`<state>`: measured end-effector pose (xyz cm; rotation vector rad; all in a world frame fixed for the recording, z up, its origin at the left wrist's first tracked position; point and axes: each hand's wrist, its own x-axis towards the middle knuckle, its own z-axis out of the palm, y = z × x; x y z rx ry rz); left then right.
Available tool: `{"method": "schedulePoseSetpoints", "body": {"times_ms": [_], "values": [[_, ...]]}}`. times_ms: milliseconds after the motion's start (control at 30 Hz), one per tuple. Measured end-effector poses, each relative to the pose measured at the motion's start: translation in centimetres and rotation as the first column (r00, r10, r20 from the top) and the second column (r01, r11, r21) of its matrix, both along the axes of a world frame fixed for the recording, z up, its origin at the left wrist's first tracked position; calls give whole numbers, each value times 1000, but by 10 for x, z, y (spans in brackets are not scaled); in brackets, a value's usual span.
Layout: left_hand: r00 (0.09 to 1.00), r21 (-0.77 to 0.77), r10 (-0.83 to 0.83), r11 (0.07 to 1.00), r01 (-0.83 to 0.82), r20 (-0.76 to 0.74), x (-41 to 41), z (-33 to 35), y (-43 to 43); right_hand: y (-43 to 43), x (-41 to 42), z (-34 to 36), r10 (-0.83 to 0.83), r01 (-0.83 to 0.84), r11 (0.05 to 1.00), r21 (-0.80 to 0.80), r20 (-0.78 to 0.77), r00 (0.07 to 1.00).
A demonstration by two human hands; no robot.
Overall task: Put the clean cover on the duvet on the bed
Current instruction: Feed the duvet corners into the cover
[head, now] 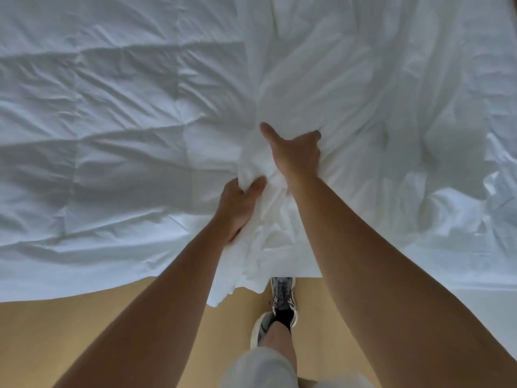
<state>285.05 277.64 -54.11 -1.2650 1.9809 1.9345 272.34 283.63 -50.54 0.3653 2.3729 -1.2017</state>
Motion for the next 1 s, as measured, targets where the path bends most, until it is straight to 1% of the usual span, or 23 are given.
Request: {"method": "schedulePoseSetpoints", "body": {"times_ms": [33, 100, 167, 200, 300, 367, 400, 433, 500, 533, 600, 633, 667, 700, 733, 767, 800, 833, 867, 900, 933, 967, 1000], "values": [[999, 22, 45, 999, -45, -9, 19, 0, 10, -5, 0, -3, -19, 18, 999, 34, 30, 999], [996, 84, 87, 993, -88, 19, 54, 3, 23, -5, 3, -8, 11, -14, 991, 131, 28, 1000], [996, 162, 65, 984, -75, 61, 72, 10, 23, 0, 9, -8, 50, -48, 989, 139, -11, 999], [998, 202, 42, 978, -53, 56, 74, 15, 18, 4, 12, -7, 56, -50, 990, 129, -40, 998], [1000, 289, -12, 957, 18, -21, 55, 32, -12, 25, 23, -2, 46, -28, 990, 135, -132, 990], [995, 403, -3, 914, 42, -98, 28, 45, -30, 38, 27, 0, 72, -52, 988, 143, -135, 988], [995, 442, 17, 897, 29, -100, 12, 49, -37, 41, 29, 0, 97, -77, 986, 148, -137, 986], [997, 451, 27, 892, 10, -76, -4, 52, -41, 44, 31, 0, 125, -103, 982, 159, -131, 984], [1000, 463, -11, 887, 13, -7, -34, 50, -43, 42, 35, -4, 178, -151, 969, 197, -128, 976], [999, 462, -43, 886, 24, 32, -47, 46, -42, 39, 36, -7, 205, -170, 957, 235, -136, 969], [991, 402, -75, 915, 24, 110, -69, 31, -43, 29, 36, -12, 261, -190, 912, 363, -158, 952], [987, 362, -73, 932, 15, 145, -78, 23, -44, 24, 35, -13, 267, -152, 881, 448, -206, 941], [983, 331, -65, 944, 5, 171, -85, 15, -46, 20, 33, -14, 260, -77, 852, 518, -290, 921], [980, 302, -55, 953, -6, 191, -89, 8, -50, 15, 31, -12, 243, 25, 836, 548, -412, 878], [980, 270, -37, 963, -18, 195, -94, 3, -54, 8, 28, -11, 242, 110, 827, 552, -526, 815], [984, 253, -6, 967, -40, 179, -98, 0, -61, -1, 21, -11, 263, 144, 819, 556, -586, 766], [989, 271, 34, 960, -73, 146, -101, -3, -69, -9, 12, -11, 283, 123, 812, 570, -569, 772], [991, 341, 78, 933, -111, 110, -102, -4, -78, -16, 1, -12, 266, 72, 814, 577, -480, 836], [992, 430, 106, 894, -125, 69, -101, -6, -85, -21, -10, -15, 216, 16, 826, 563, -344, 914], [992, 503, 125, 856, -125, 33, -98, -7, -92, -23, -21, -18, 143, -6, 850, 527, -220, 965], [991, 553, 135, 825, -118, 10, -97, -9, -99, -23, -32, -20, 82, -4, 869, 494, -137, 987], [991, 595, 131, 798, -98, -13, -96, -12, -106, -23, -42, -18, 58, -4, 886, 465, -102, 993], [992, 626, 122, 777, -69, -42, -96, -13, -114, -25, -48, -15, 64, -13, 900, 436, -101, 993]]}}
